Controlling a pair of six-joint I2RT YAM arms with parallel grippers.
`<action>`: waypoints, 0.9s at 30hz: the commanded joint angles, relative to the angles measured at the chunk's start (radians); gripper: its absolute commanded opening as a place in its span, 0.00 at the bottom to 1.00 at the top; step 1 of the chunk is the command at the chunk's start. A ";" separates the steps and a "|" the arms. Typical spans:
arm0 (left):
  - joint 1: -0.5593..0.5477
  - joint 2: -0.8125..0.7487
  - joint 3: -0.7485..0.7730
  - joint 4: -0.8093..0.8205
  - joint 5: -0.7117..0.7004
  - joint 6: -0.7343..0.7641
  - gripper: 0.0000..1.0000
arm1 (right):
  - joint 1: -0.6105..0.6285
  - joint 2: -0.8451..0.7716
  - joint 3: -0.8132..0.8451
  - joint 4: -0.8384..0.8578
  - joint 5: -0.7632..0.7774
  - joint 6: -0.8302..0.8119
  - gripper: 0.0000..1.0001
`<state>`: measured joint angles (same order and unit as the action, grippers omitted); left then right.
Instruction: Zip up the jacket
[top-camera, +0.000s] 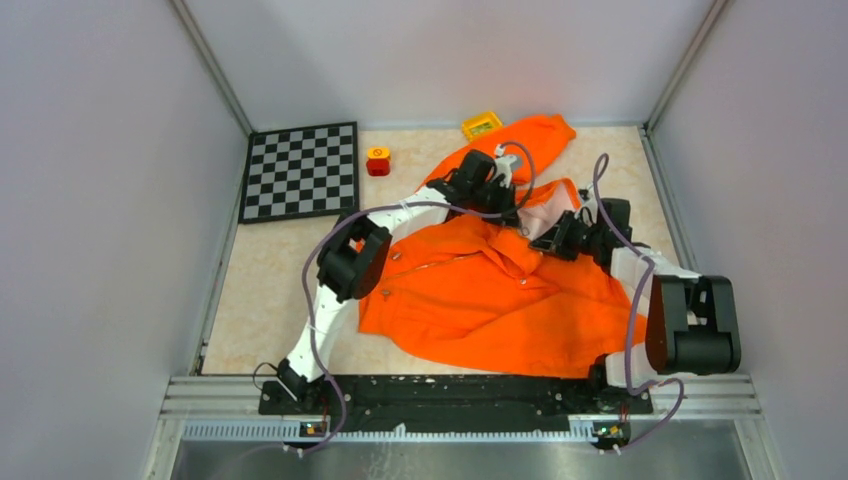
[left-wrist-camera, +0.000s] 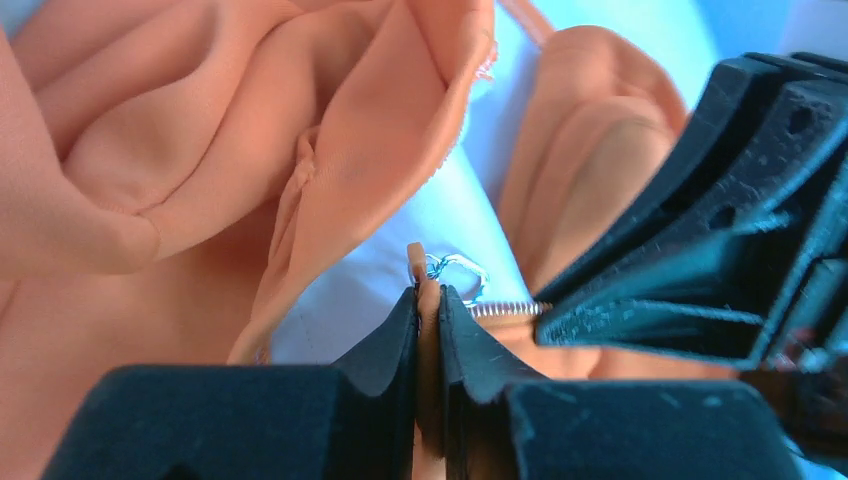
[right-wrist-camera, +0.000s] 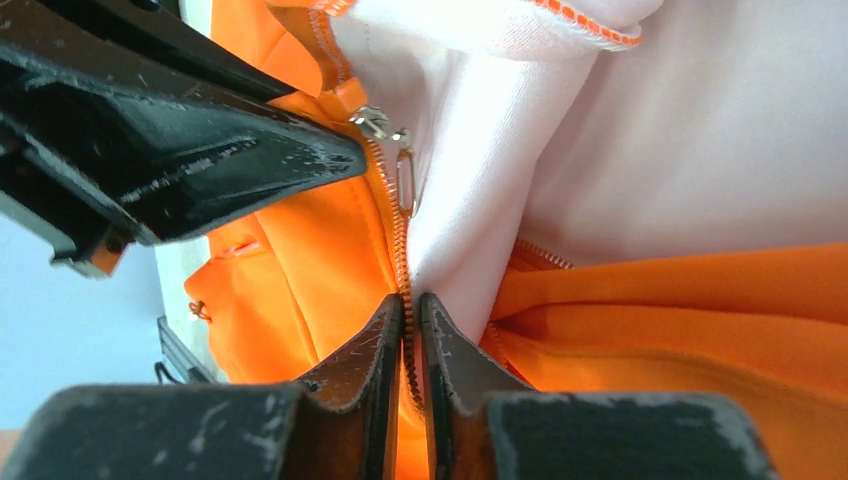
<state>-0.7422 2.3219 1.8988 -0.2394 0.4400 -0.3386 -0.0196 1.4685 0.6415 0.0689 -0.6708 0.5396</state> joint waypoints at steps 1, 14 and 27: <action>0.084 -0.110 -0.124 0.336 0.362 -0.195 0.14 | 0.014 -0.093 0.035 -0.103 0.075 -0.070 0.12; 0.154 -0.059 -0.377 1.354 0.687 -0.857 0.02 | 0.014 -0.293 0.065 -0.098 0.097 -0.054 0.41; 0.151 -0.036 -0.388 1.536 0.703 -0.984 0.00 | 0.000 -0.241 0.018 0.333 -0.168 0.141 0.62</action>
<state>-0.5934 2.2890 1.5173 1.1995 1.1294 -1.2922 -0.0158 1.1770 0.6552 0.2234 -0.7052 0.6090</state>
